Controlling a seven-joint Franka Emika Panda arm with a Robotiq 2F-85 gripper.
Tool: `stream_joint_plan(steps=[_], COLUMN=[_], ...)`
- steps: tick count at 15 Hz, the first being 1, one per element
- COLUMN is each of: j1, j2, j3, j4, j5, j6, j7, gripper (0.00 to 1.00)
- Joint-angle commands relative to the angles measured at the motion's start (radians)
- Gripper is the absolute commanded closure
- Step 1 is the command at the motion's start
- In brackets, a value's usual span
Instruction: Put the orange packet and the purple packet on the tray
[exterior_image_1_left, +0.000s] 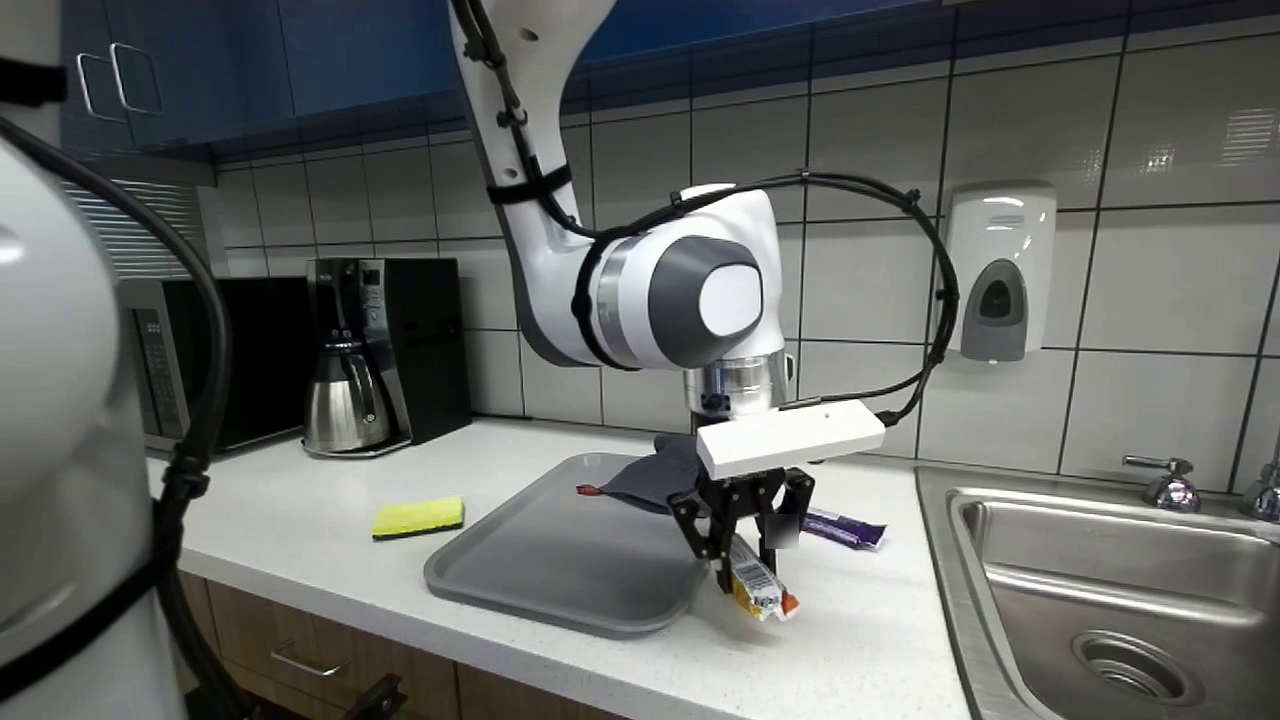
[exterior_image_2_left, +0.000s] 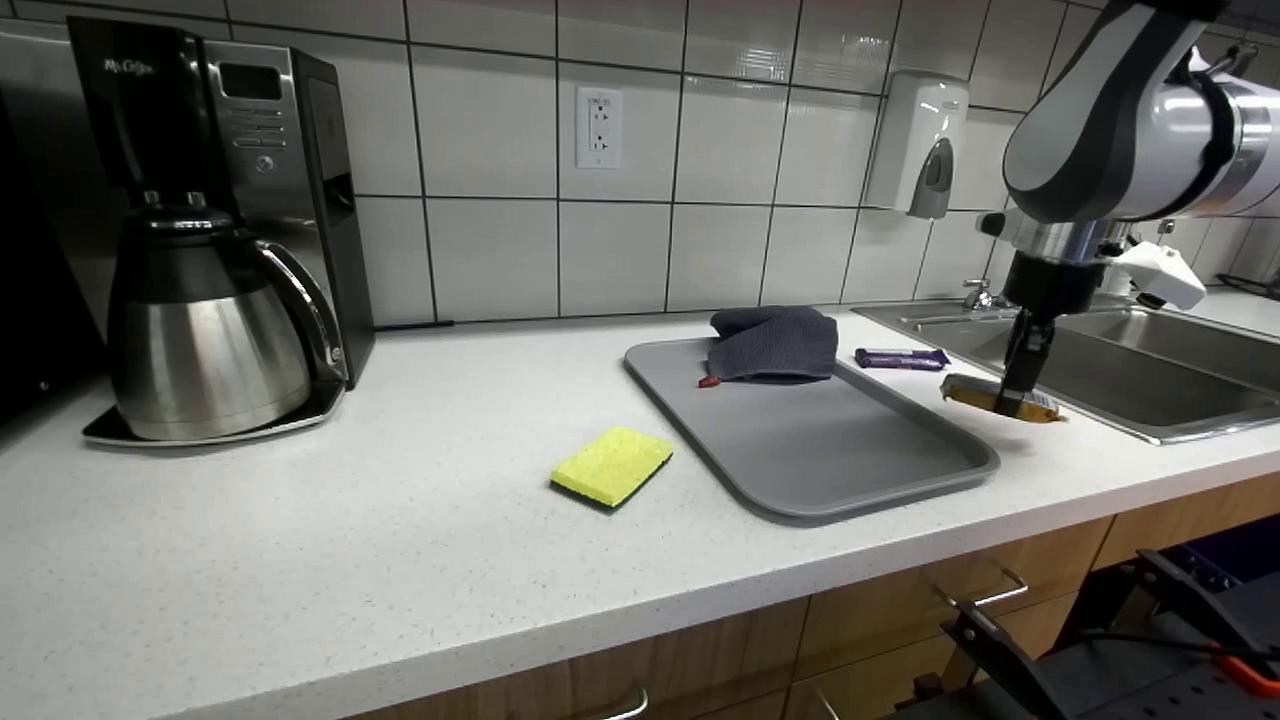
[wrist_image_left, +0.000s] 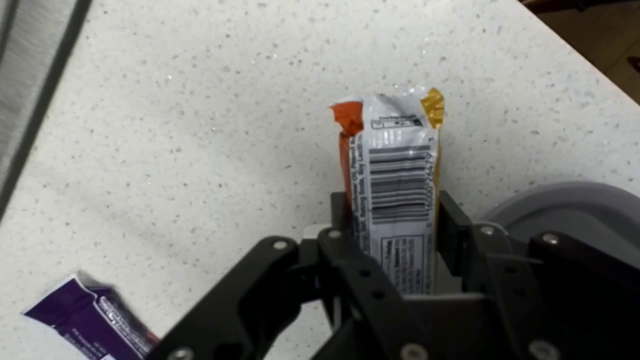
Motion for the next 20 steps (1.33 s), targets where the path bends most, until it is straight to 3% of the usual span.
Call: stream_joint_plan(steps=[1,10,20], j1=[0.039,0.124,0.191], j2=[-0.05,-0.057,-0.034], j3=[-0.016,0.015,0.094], j4=[-0.034,-0.06,-0.037], j5=[-0.057,-0.156,-0.124], j6=[-0.01,-0.026,-0.038], j7=[0.156,0.448,0.59], gripper=[0.81,0.81,0.81])
